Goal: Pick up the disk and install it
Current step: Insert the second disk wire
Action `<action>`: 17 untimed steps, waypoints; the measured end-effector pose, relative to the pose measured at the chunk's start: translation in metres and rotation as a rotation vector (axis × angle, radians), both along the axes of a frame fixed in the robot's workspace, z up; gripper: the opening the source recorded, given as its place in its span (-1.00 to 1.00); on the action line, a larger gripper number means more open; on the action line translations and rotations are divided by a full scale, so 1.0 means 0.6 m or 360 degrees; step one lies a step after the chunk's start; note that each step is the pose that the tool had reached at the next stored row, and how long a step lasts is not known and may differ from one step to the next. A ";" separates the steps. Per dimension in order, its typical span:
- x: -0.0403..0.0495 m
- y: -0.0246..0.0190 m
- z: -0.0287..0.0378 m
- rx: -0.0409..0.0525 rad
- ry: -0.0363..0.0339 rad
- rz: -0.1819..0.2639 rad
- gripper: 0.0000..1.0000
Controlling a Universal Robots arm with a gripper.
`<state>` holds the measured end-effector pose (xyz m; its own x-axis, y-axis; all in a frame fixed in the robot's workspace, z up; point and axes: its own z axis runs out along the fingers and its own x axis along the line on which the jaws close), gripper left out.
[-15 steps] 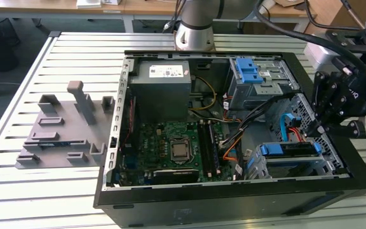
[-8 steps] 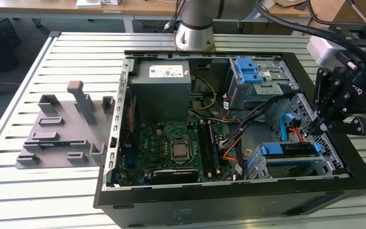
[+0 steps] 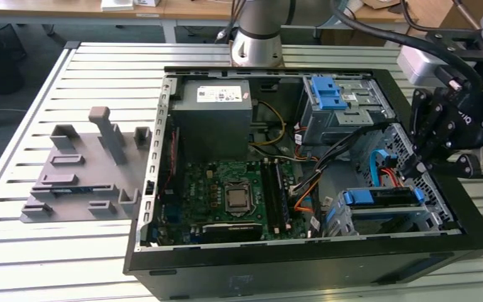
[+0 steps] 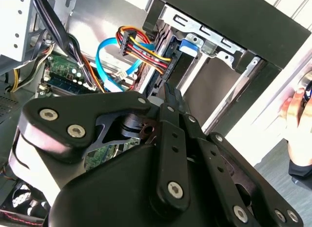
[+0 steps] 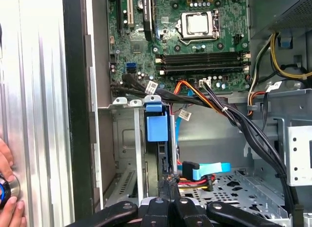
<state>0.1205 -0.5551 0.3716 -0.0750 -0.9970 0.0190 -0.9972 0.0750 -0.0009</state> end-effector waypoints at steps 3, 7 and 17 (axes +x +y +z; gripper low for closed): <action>-0.001 0.0006 0.009 0.0000 0.0000 0.0000 -0.79; -0.005 0.0009 0.014 0.0000 -0.0001 0.0000 -0.79; -0.037 0.0008 0.014 0.0000 -0.0012 0.0000 -0.79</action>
<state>0.0984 -0.5546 0.3802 -0.0751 -0.9970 0.0182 -0.9972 0.0750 -0.0084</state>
